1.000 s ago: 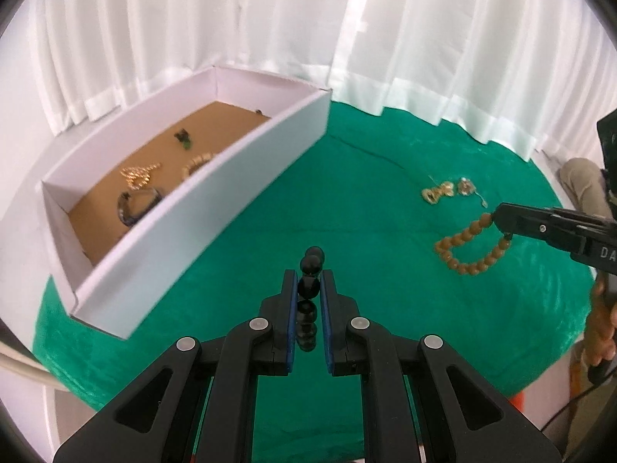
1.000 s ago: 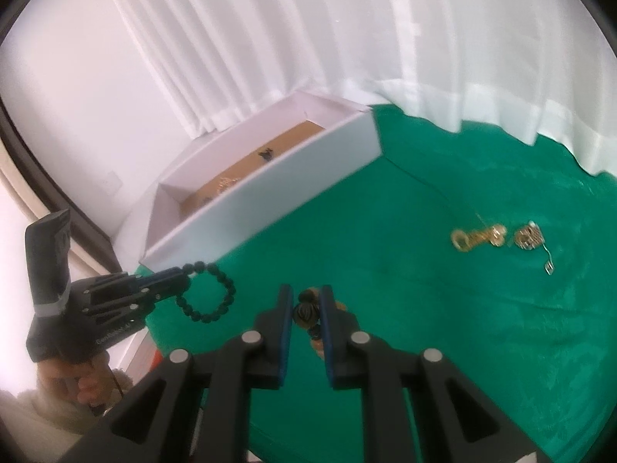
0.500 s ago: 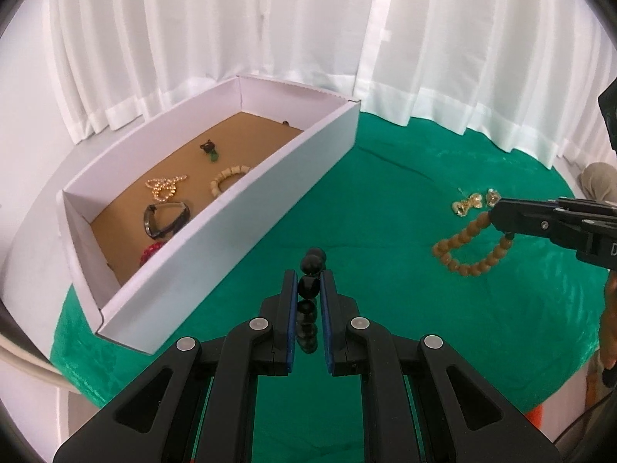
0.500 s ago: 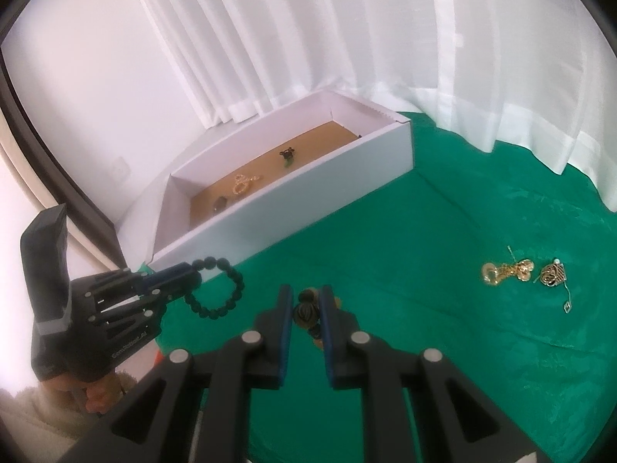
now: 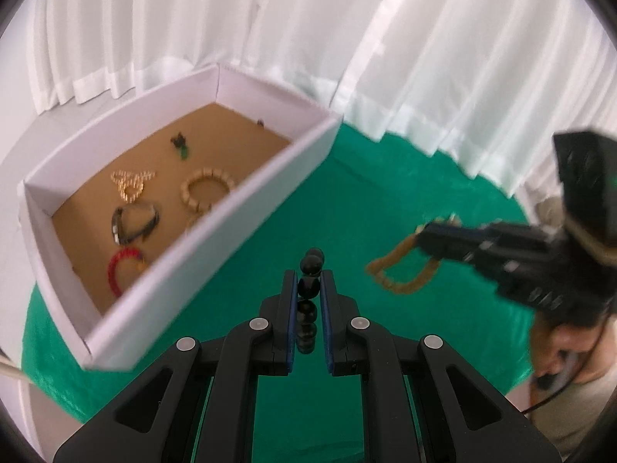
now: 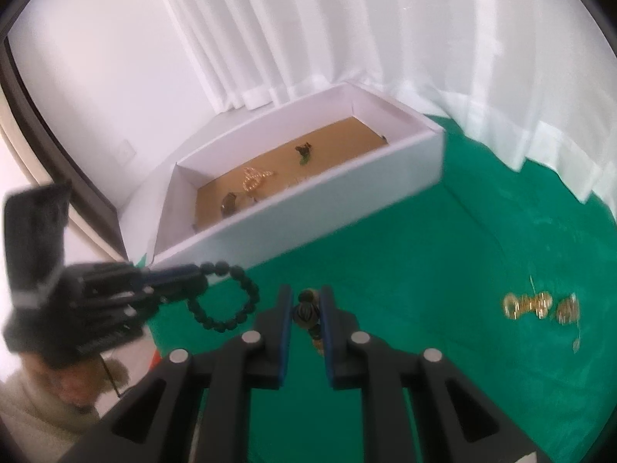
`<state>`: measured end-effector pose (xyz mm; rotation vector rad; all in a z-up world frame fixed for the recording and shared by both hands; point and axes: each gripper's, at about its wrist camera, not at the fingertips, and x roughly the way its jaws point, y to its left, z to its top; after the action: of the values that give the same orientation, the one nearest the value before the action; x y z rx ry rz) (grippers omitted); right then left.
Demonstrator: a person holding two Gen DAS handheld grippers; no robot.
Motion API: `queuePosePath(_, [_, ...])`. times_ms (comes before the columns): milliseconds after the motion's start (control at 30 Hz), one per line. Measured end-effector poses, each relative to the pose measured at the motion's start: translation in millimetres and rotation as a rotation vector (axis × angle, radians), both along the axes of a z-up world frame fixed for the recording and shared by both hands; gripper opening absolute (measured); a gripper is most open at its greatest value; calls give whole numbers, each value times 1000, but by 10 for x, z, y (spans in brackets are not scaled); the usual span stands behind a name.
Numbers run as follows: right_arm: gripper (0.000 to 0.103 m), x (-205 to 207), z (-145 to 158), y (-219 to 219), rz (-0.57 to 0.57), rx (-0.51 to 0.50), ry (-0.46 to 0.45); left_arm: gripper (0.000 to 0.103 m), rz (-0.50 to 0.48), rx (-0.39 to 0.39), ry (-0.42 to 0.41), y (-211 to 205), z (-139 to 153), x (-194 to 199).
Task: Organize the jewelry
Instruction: 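Lift and carry both bead strands over the white box, then open both tools to drop the bead strands into the box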
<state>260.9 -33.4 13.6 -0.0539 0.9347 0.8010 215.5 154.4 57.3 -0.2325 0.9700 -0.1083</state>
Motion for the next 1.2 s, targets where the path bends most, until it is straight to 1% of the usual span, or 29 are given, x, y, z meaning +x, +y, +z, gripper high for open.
queuePosePath(67, [14, 118, 130, 139, 16, 6, -23, 9, 22, -19, -11, 142, 145, 174])
queuePosePath(167, [14, 347, 383, 350, 30, 13, -82, 9, 83, -15, -30, 371, 294, 469])
queuePosePath(200, [14, 447, 472, 429, 35, 15, -101, 9, 104, -34, -25, 471, 324, 618])
queuePosePath(300, [14, 751, 652, 635, 36, 18, -131, 9, 158, -58, -3, 656, 319, 1009])
queuePosePath(367, [14, 1013, 710, 789, 34, 21, -134, 9, 184, -59, 13, 723, 268, 1244])
queuePosePath(433, [14, 1254, 706, 929, 29, 8, -145, 9, 221, -64, 39, 812, 155, 1529])
queuePosePath(500, [14, 1541, 614, 1083, 29, -11, -124, 9, 244, -65, 56, 899, 19, 1757])
queuePosePath(600, [14, 1898, 375, 1248, 17, -55, -98, 9, 275, -56, 87, 1002, -240, 2094])
queuePosePath(667, [14, 2105, 159, 1347, 12, -82, -67, 9, 284, -46, 110, 1047, -395, 2243])
queuePosePath(767, [14, 2349, -171, 1468, 9, -156, -46, 9, 295, -27, 158, 1090, -701, 2470])
queuePosePath(867, [14, 2486, -394, 1526, -14, -211, -46, 9, 315, 0, 192, 1105, -911, 2607])
queuePosePath(967, [14, 2568, -488, 1541, -40, -218, -46, 9, 335, 21, 207, 1131, -1060, 2701])
queuePosePath(1033, [15, 2590, -490, 1546, -49, -211, -61, 11, 342, 47, 196, 1154, -1070, 2723])
queuePosePath(1067, [19, 2588, -460, 1537, -53, -194, -74, 14, 348, 61, 195, 1161, -1055, 2724])
queuePosePath(1100, [37, 2577, -418, 1529, -55, -179, -85, 30, 355, 72, 197, 1173, -1038, 2717])
queuePosePath(1133, [46, 2576, -386, 1519, -58, -166, -94, 57, 360, 78, 202, 1183, -1006, 2698])
queuePosePath(1167, [52, 2535, -306, 1487, -62, -144, -118, 68, 369, 84, 200, 1196, -959, 2663])
queuePosePath(1200, [52, 2491, -235, 1464, -63, -137, -137, 79, 386, 92, 180, 1213, -891, 2603])
